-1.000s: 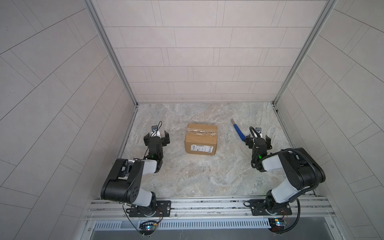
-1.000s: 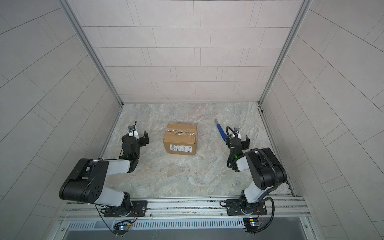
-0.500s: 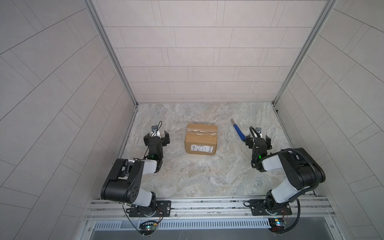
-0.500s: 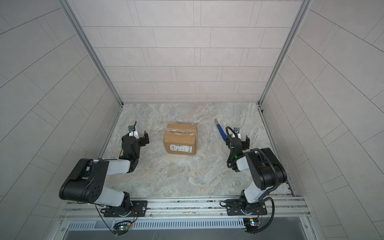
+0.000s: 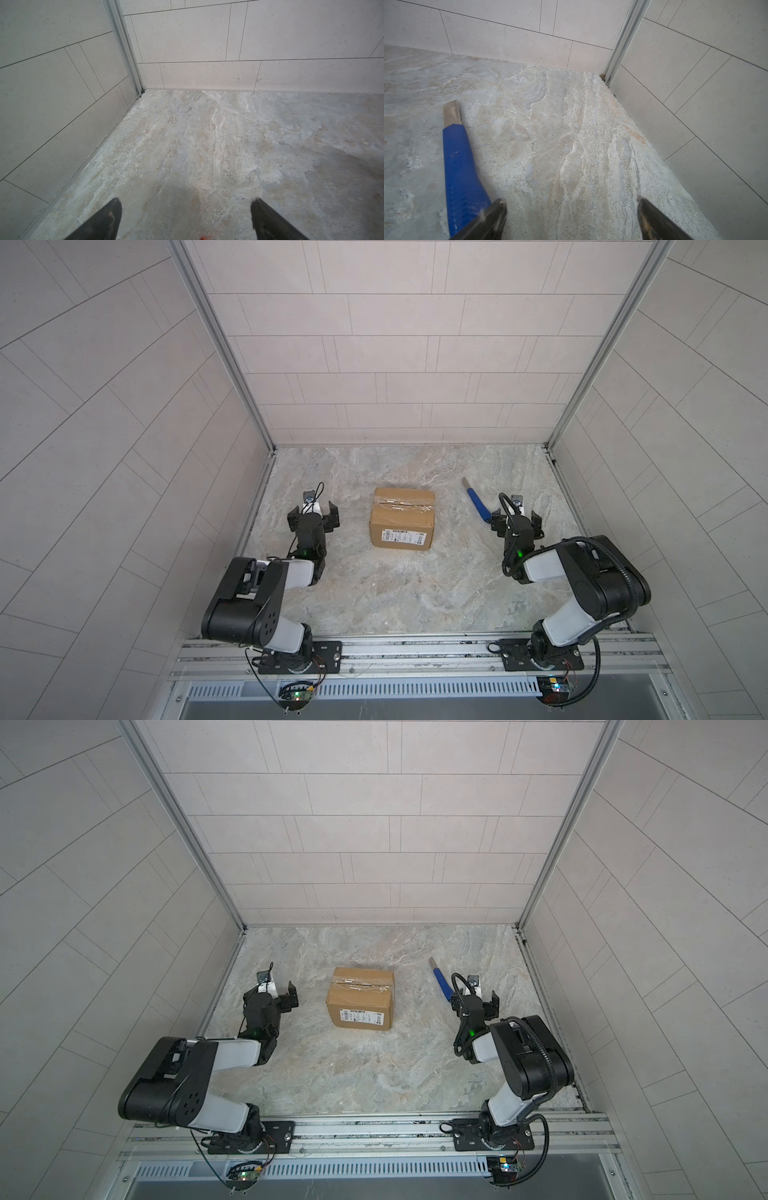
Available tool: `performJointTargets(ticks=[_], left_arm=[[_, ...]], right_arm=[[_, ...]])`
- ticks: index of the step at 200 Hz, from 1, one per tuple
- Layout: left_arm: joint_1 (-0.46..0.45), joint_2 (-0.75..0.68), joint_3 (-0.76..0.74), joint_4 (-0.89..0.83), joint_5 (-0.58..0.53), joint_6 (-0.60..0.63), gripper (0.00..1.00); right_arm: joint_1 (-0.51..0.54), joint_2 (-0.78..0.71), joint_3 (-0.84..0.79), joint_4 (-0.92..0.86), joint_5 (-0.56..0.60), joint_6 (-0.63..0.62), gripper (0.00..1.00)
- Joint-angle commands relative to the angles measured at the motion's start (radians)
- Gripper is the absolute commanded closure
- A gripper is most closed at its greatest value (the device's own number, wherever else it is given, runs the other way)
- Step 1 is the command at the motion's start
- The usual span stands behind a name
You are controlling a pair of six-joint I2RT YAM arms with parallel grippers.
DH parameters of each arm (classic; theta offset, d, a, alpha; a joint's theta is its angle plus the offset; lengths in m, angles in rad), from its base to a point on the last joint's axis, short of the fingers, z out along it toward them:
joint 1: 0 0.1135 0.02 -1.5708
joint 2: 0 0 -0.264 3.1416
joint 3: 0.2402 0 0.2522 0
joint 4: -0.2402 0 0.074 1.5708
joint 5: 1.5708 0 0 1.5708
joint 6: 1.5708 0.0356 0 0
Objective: Unpack the express box
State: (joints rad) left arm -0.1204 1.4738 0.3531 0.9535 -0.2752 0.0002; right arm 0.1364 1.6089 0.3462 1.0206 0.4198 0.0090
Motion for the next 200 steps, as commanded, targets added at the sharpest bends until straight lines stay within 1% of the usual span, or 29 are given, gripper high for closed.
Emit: performJointTargets(ticks=[1, 112, 147, 155, 168, 174, 183, 193, 200], left_arm=[[-0.003, -0.005, -0.006, 0.027, -0.009, -0.004, 0.0], [-0.004, -0.003, -0.006, 0.025, -0.01, -0.002, 0.0], [-0.003, -0.023, -0.011, 0.035, -0.004, -0.001, 0.0], [-0.004, -0.067, 0.001, -0.024, 0.011, 0.006, 0.0], [-0.011, -0.181, 0.047, -0.2, -0.01, 0.005, 0.0], [-0.019, -0.233, 0.068, -0.264, -0.064, -0.007, 0.0], [-0.028, -0.323, 0.099, -0.342, -0.1, -0.04, 0.0], [-0.03, -0.402, 0.147, -0.443, -0.102, -0.09, 0.0], [-0.03, -0.454, 0.199, -0.533, -0.095, -0.132, 0.0]], right_arm=[[-0.003, -0.007, 0.011, -0.001, 0.016, 0.009, 0.0], [-0.002, -0.007, 0.01, -0.001, 0.016, 0.009, 0.0], [-0.003, -0.007, 0.012, -0.006, 0.011, 0.011, 0.0], [-0.004, -0.008, 0.011, -0.002, 0.012, 0.01, 0.0], [-0.004, -0.01, 0.01, 0.0, 0.048, 0.019, 0.01], [-0.002, -0.021, 0.006, 0.002, 0.065, 0.022, 0.01], [-0.003, -0.066, -0.004, -0.013, 0.009, 0.003, 0.0], [0.021, -0.156, 0.021, -0.14, 0.001, -0.033, 0.01], [0.039, -0.231, 0.069, -0.292, 0.035, -0.031, 0.0]])
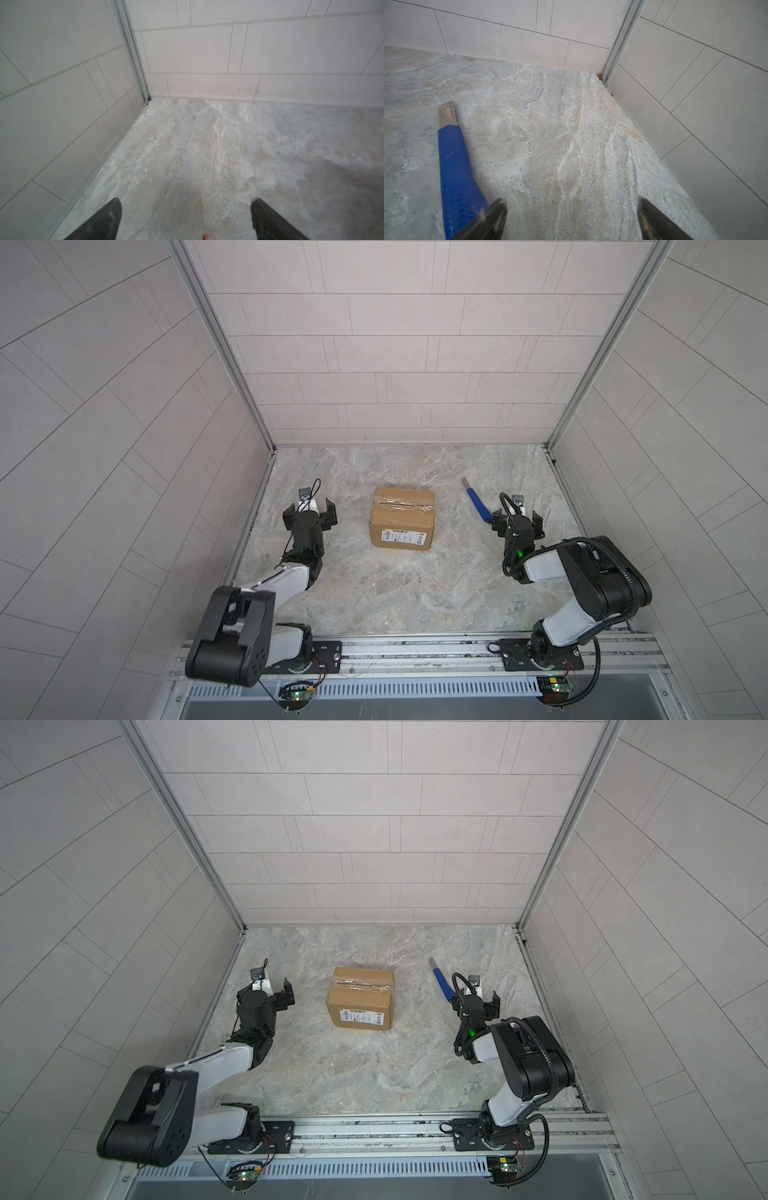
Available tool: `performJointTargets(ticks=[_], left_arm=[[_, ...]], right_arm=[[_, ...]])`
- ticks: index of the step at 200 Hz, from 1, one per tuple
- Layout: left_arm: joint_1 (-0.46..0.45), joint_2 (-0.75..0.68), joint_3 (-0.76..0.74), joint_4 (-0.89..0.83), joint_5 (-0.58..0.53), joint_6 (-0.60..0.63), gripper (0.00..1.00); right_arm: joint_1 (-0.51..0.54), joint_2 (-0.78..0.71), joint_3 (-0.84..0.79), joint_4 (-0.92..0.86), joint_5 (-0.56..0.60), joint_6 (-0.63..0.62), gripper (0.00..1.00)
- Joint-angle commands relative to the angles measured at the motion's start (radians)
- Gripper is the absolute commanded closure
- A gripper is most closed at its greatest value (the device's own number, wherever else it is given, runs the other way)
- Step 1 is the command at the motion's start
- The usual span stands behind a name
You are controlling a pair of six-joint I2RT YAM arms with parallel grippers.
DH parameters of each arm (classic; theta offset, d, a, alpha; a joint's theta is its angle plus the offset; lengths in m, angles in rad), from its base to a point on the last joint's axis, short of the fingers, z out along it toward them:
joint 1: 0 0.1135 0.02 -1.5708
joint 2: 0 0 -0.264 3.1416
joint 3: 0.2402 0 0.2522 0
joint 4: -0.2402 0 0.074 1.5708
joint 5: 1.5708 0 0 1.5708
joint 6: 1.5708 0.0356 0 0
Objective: Unpack the express box
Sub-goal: 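Grasp the blue utility knife handle with the right gripper while the left arm rises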
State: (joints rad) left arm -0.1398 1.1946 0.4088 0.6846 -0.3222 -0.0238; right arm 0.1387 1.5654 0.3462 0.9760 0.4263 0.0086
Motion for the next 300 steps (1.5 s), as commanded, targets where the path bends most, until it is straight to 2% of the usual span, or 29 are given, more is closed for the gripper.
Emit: performJointTargets(ticks=[1, 11, 18, 30, 37, 42, 57, 62, 92, 117, 149, 198, 233, 300], left_arm=[[-0.011, -0.18, 0.15, -0.281, -0.046, -0.114, 0.0], [-0.011, -0.236, 0.212, -0.396, -0.025, -0.175, 0.0], [-0.011, -0.271, 0.245, -0.454, -0.046, -0.272, 0.0], [-0.011, -0.329, 0.273, -0.551, -0.088, -0.409, 0.0], [-0.008, -0.355, 0.269, -0.574, -0.08, -0.451, 0.0], [-0.007, -0.373, 0.268, -0.587, -0.06, -0.461, 0.0], [-0.006, -0.411, 0.269, -0.661, 0.012, -0.473, 0.0], [-0.006, -0.418, 0.268, -0.681, 0.058, -0.472, 0.0], [-0.007, -0.495, 0.191, -0.703, 0.239, -0.454, 0.0], [-0.007, -0.567, 0.111, -0.685, 0.299, -0.494, 0.0], [-0.009, -0.628, 0.063, -0.669, 0.356, -0.505, 0.0], [-0.011, -0.66, 0.07, -0.676, 0.382, -0.505, 0.0], [-0.011, -0.669, 0.085, -0.686, 0.38, -0.512, 0.0], [-0.01, -0.668, 0.098, -0.683, 0.375, -0.505, 0.0]], right_arm=[[0.038, -0.197, 0.077, -0.277, 0.034, -0.027, 0.0], [0.039, -0.295, 0.182, -0.539, 0.083, 0.083, 0.0], [0.037, -0.344, 0.256, -0.692, 0.084, 0.161, 0.01], [0.038, -0.412, 0.357, -0.833, 0.041, 0.261, 0.0], [0.037, -0.449, 0.385, -0.935, 0.033, 0.364, 0.0], [0.034, -0.47, 0.385, -0.969, 0.017, 0.394, 0.0], [0.001, -0.509, 0.264, -0.783, -0.163, 0.325, 0.02], [-0.004, -0.514, 0.232, -0.77, -0.209, 0.324, 0.04], [-0.004, -0.404, 0.388, -1.066, -0.263, 0.356, 0.1], [-0.005, -0.217, 0.519, -1.216, -0.415, 0.325, 0.11], [-0.005, 0.004, 0.692, -1.388, -0.526, 0.317, 0.16], [-0.005, 0.18, 0.803, -1.435, -0.507, 0.3, 0.24], [-0.003, 0.224, 0.839, -1.446, -0.486, 0.301, 0.29], [0.0, 0.31, 0.913, -1.456, -0.469, 0.31, 0.31]])
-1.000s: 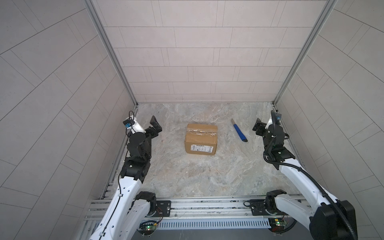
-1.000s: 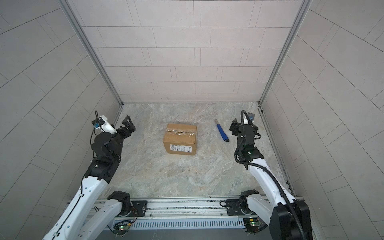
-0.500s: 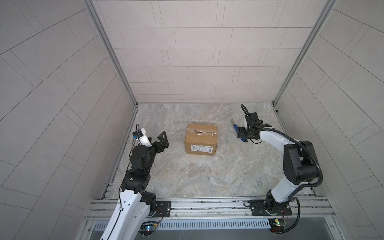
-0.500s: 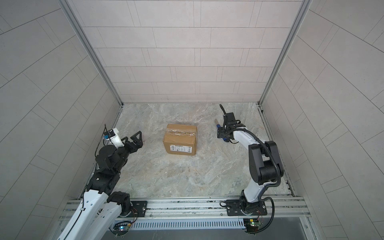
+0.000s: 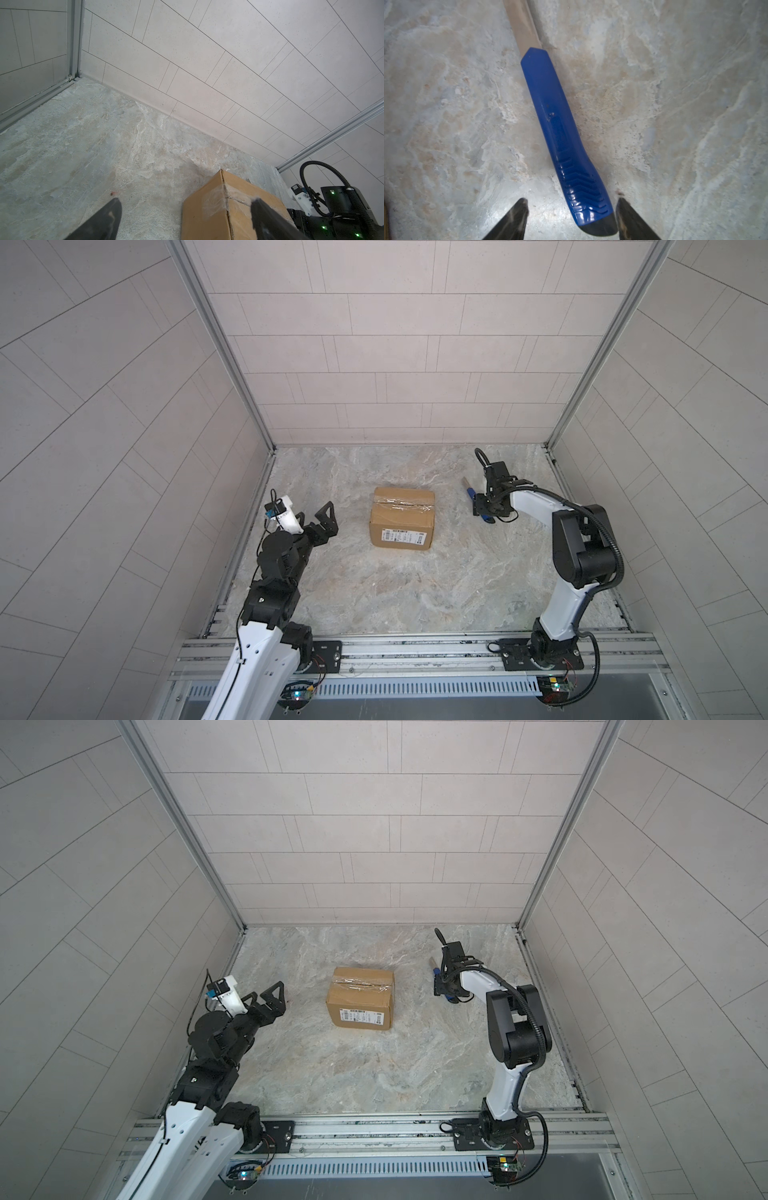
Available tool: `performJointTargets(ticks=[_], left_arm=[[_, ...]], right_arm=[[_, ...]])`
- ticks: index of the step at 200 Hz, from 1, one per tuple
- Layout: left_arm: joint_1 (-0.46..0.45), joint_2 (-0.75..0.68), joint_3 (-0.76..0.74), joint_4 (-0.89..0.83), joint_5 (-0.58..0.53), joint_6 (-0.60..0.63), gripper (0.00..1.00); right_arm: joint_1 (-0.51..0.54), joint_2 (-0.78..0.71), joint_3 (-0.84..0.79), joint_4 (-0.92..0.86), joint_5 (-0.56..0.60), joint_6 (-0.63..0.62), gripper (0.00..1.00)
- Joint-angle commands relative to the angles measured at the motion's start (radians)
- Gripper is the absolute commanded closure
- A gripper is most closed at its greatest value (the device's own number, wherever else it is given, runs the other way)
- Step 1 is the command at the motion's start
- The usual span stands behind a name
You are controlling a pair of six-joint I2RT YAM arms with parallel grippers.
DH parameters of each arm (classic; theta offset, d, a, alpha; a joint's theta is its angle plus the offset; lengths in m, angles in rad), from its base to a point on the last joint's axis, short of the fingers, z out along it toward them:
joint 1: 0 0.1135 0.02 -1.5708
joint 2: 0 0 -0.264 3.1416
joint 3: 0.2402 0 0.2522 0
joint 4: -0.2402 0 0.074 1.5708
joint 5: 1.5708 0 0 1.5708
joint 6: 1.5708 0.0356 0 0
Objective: Unpack the express box
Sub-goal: 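Grasp the blue utility knife handle with the right gripper while the left arm rises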
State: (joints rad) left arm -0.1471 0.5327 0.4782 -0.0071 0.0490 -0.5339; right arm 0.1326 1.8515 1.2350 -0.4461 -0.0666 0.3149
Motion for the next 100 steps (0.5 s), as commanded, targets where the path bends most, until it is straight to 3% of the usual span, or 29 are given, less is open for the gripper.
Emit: performJointTargets(ticks=[1, 100], left_arm=[[-0.002, -0.007, 0.028, 0.009, 0.003, 0.006, 0.0], [-0.003, -0.057, 0.022, -0.016, 0.001, -0.015, 0.0]], right_arm=[[0.007, 0.025, 0.026, -0.032, 0.025, 0.005, 0.31], [0.032, 0.13, 0.106, -0.065, 0.011, 0.01, 0.39]])
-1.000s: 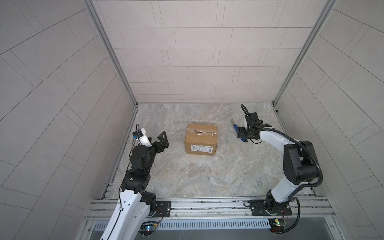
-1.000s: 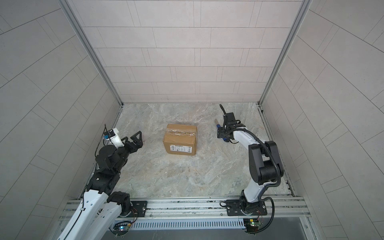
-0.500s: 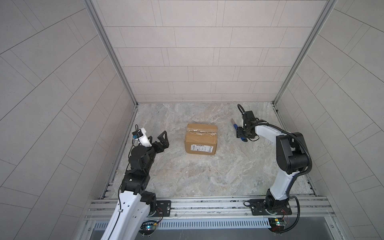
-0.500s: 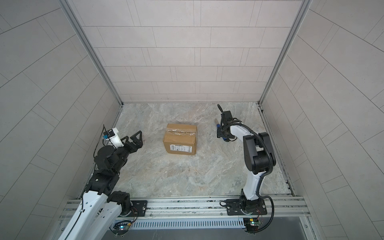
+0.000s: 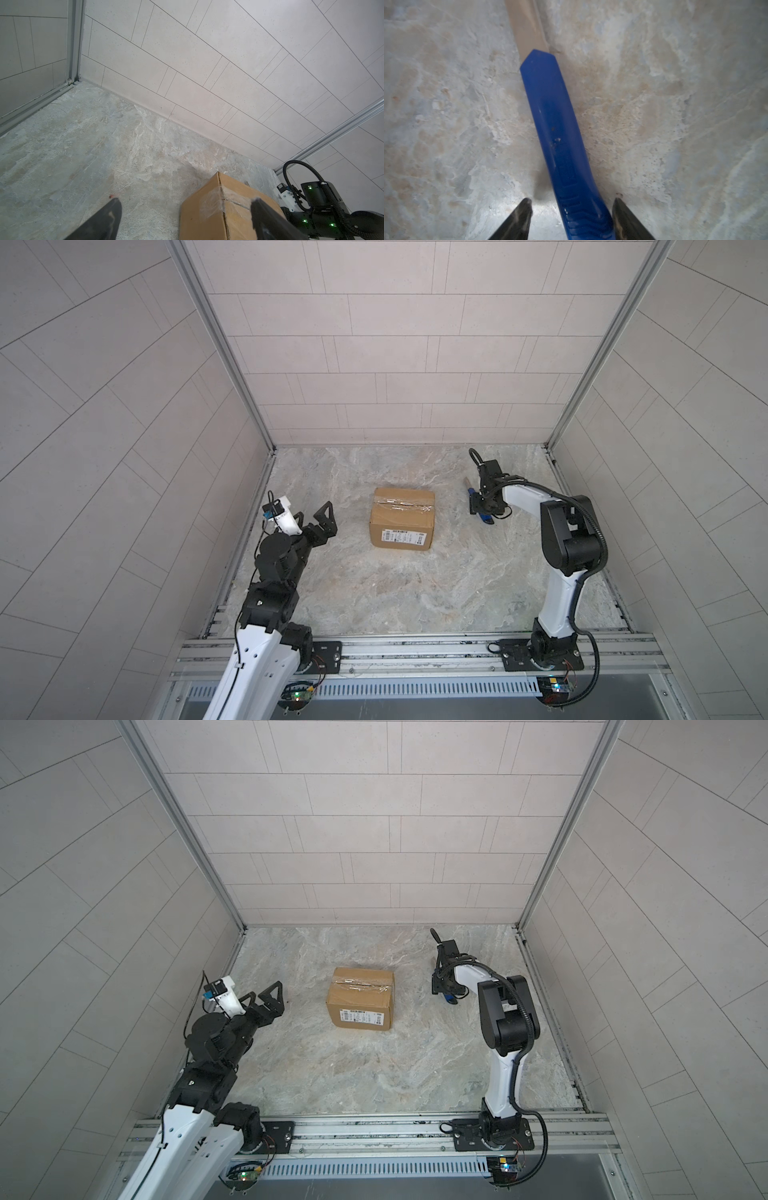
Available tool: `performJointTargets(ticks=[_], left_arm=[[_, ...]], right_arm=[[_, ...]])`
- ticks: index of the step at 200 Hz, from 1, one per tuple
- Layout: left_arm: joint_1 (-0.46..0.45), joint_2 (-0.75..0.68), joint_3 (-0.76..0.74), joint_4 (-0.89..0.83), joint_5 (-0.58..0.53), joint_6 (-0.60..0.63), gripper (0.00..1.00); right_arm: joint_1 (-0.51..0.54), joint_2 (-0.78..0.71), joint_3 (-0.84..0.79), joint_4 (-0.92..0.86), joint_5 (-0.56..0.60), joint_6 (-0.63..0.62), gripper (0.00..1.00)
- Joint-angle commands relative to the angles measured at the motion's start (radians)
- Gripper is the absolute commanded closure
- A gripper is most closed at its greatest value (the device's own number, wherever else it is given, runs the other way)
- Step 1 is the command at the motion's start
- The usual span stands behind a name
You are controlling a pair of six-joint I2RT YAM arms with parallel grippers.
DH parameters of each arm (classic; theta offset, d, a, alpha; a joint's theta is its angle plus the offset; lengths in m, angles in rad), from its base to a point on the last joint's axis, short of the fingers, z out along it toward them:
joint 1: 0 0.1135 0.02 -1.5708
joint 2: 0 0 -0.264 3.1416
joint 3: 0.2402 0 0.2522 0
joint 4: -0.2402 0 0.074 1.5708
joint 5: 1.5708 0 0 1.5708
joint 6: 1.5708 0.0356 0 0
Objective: Unpack the express box
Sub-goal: 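Grasp the blue utility knife handle with the right gripper while the left arm rises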
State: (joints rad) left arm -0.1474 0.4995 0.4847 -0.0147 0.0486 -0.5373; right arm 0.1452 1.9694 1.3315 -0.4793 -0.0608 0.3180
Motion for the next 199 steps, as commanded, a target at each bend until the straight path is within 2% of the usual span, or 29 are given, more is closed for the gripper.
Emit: performJointTargets(ticks=[1, 54, 88, 176, 199], left_arm=[[-0.003, -0.024, 0.015, -0.008, 0.002, -0.012, 0.0], [-0.003, -0.033, 0.018, -0.029, -0.01, -0.008, 0.0], [-0.003, -0.032, 0.015, -0.025, -0.013, -0.006, 0.0], [-0.003, -0.033, 0.018, -0.04, -0.017, -0.007, 0.0], [-0.003, -0.025, 0.018, -0.038, -0.013, -0.007, 0.0]], right_arm=[[0.02, 0.013, 0.009, -0.033, 0.005, 0.007, 0.39], [0.041, 0.014, -0.002, -0.031, 0.036, 0.012, 0.41], [0.042, 0.031, 0.019, -0.043, 0.108, 0.02, 0.4], [0.045, 0.094, 0.079, -0.06, 0.118, 0.07, 0.41], [0.048, 0.084, 0.057, -0.038, 0.131, 0.077, 0.49]])
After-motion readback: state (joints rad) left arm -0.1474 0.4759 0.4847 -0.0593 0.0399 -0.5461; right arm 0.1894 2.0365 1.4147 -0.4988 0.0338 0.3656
